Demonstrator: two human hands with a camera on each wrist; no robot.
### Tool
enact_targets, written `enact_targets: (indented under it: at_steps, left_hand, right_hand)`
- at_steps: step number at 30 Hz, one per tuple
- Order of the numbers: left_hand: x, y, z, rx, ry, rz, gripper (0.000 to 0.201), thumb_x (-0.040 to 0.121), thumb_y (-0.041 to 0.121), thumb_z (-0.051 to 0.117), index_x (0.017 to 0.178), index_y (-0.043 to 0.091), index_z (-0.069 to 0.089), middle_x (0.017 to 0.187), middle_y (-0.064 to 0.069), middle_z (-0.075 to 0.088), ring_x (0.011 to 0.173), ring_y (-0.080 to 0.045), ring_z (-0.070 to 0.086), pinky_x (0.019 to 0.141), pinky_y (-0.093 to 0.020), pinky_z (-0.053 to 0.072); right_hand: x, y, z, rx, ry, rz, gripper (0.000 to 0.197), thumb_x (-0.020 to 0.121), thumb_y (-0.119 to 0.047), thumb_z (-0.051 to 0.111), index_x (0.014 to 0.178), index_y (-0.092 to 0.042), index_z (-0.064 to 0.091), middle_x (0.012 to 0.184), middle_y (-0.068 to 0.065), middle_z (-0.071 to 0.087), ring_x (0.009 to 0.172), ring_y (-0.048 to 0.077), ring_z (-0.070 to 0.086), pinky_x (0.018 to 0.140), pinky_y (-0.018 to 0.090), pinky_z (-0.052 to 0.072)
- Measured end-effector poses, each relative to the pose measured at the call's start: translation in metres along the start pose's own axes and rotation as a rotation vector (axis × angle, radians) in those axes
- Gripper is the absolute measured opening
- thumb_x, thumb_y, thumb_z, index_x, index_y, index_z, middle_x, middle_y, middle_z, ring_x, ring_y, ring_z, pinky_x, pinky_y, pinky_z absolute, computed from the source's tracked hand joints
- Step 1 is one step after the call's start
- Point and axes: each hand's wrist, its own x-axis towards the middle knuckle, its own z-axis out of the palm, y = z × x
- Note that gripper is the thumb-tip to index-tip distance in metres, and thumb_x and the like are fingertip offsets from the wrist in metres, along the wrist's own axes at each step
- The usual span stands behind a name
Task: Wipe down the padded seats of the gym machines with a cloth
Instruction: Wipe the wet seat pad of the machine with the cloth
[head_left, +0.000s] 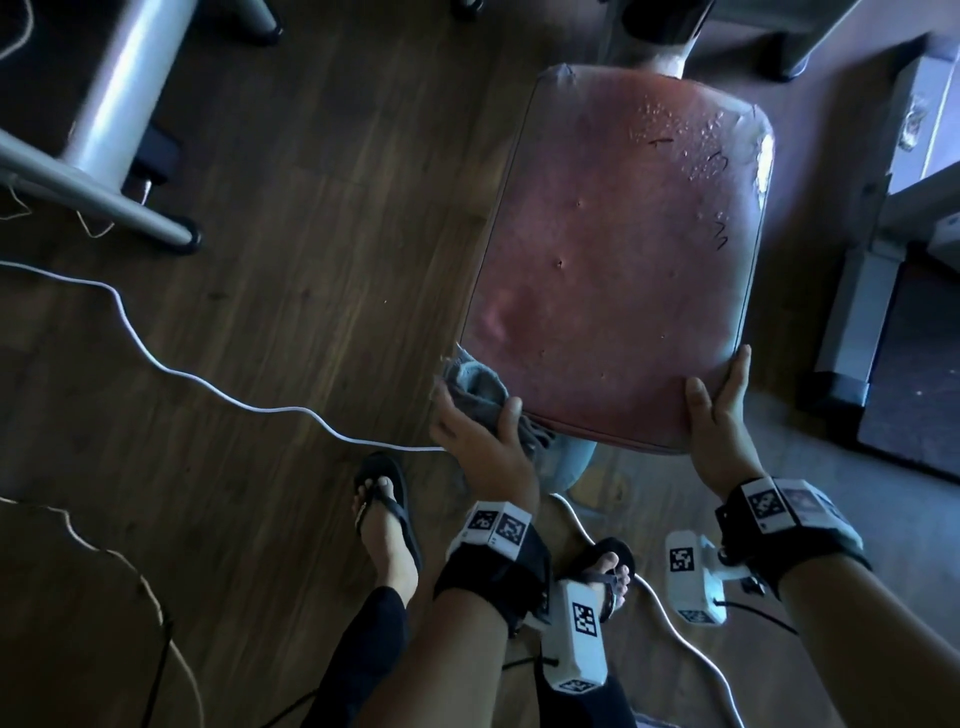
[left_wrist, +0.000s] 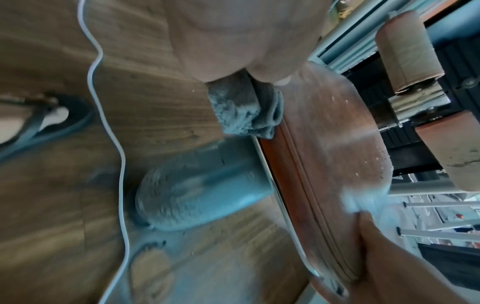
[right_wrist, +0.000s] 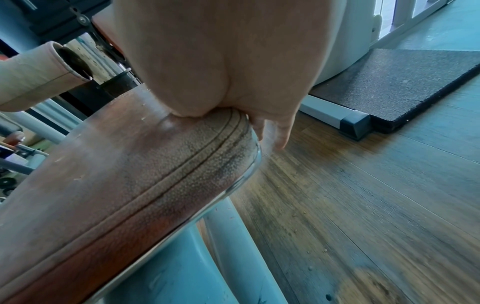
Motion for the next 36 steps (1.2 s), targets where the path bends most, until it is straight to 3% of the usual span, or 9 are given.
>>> enact_targets:
  at_steps: [3, 6, 8, 10, 18, 20, 22, 27, 36]
  left_hand:
    - [0.026, -0.006, -0.013, 0.045, -0.021, 0.179, 0.064, 0.086, 0.028, 0.071, 0.139, 0.006, 0.041, 0.136, -0.016, 0.041, 0.126, -0.023, 0.042, 0.106, -0.030, 0.039]
    - [0.053, -0.007, -0.024, 0.105, -0.156, 0.274, 0.054, 0.091, 0.030, 0.064, 0.139, 0.013, 0.046, 0.138, -0.010, 0.045, 0.127, -0.017, 0.043, 0.096, -0.001, 0.029]
    - [0.070, -0.004, -0.027, 0.155, -0.230, 0.337, 0.053, 0.093, 0.032, 0.061, 0.142, 0.020, 0.046, 0.144, -0.006, 0.044, 0.130, -0.014, 0.043, 0.094, 0.002, 0.026]
    - [0.089, 0.004, -0.027, 0.204, -0.289, 0.403, 0.050, 0.096, 0.032, 0.056, 0.145, 0.023, 0.045, 0.147, -0.003, 0.043, 0.132, -0.015, 0.044, 0.100, -0.014, 0.036]
    - [0.147, 0.024, -0.001, 0.229, -0.435, 0.453, 0.059, 0.088, 0.040, 0.053, 0.143, 0.020, 0.048, 0.133, -0.007, 0.056, 0.126, -0.021, 0.052, 0.111, -0.041, 0.038]
    - [0.136, 0.021, -0.011, 0.271, -0.407, 0.471, 0.056, 0.090, 0.037, 0.057, 0.143, 0.021, 0.048, 0.140, -0.005, 0.054, 0.131, -0.017, 0.048, 0.114, -0.023, 0.031]
    - [0.116, 0.019, -0.024, 0.291, -0.386, 0.455, 0.053, 0.093, 0.027, 0.061, 0.144, 0.022, 0.046, 0.142, -0.002, 0.053, 0.129, -0.014, 0.048, 0.100, -0.002, 0.025]
    - [0.110, 0.017, -0.029, 0.297, -0.408, 0.372, 0.052, 0.094, 0.024, 0.062, 0.144, 0.023, 0.047, 0.134, 0.000, 0.061, 0.121, -0.014, 0.057, 0.087, -0.009, 0.034]
    - [0.128, 0.030, -0.021, 0.264, -0.452, 0.383, 0.055, 0.090, 0.018, 0.067, 0.142, 0.021, 0.050, 0.131, -0.001, 0.062, 0.121, -0.012, 0.056, 0.097, -0.012, 0.035]
  right_hand:
    - [-0.004, -0.009, 0.000, -0.027, 0.003, 0.087, 0.071, 0.103, -0.035, 0.040, 0.155, -0.026, -0.008, 0.161, 0.009, 0.005, 0.147, 0.022, 0.013, 0.121, 0.041, 0.013]
    - [-0.004, -0.020, 0.002, -0.140, 0.091, 0.134, 0.072, 0.100, -0.029, 0.046, 0.156, -0.017, 0.002, 0.159, 0.009, 0.005, 0.145, 0.032, 0.016, 0.119, 0.043, 0.015]
    - [0.002, -0.030, 0.004, -0.135, 0.164, 0.163, 0.071, 0.097, -0.021, 0.051, 0.154, -0.008, 0.010, 0.159, 0.011, 0.005, 0.144, 0.031, 0.019, 0.117, 0.033, 0.015]
    - [0.013, -0.044, 0.008, -0.066, 0.218, 0.213, 0.074, 0.095, -0.022, 0.054, 0.154, -0.007, 0.011, 0.159, 0.013, 0.009, 0.143, 0.028, 0.023, 0.113, 0.026, 0.017]
    - [0.046, -0.077, 0.033, -0.198, 0.258, 0.343, 0.113, 0.081, -0.063, 0.061, 0.154, -0.018, -0.013, 0.160, 0.015, 0.003, 0.147, 0.036, 0.004, 0.120, 0.050, 0.004]
    - [0.046, -0.077, 0.032, -0.203, 0.245, 0.351, 0.114, 0.081, -0.064, 0.060, 0.153, -0.018, -0.015, 0.160, 0.014, 0.002, 0.147, 0.036, 0.004, 0.119, 0.051, 0.005]
    - [0.048, -0.077, 0.032, -0.210, 0.242, 0.363, 0.115, 0.080, -0.066, 0.060, 0.153, -0.018, -0.015, 0.159, 0.014, 0.003, 0.146, 0.037, 0.006, 0.119, 0.051, 0.006]
    - [0.048, -0.080, 0.034, -0.245, 0.264, 0.396, 0.117, 0.077, -0.070, 0.060, 0.154, -0.019, -0.012, 0.159, 0.016, 0.005, 0.145, 0.038, 0.009, 0.118, 0.053, 0.009]
    - [0.048, -0.081, 0.034, -0.252, 0.253, 0.384, 0.115, 0.079, -0.069, 0.058, 0.153, -0.018, -0.015, 0.158, 0.015, 0.003, 0.144, 0.039, 0.009, 0.118, 0.053, 0.008]
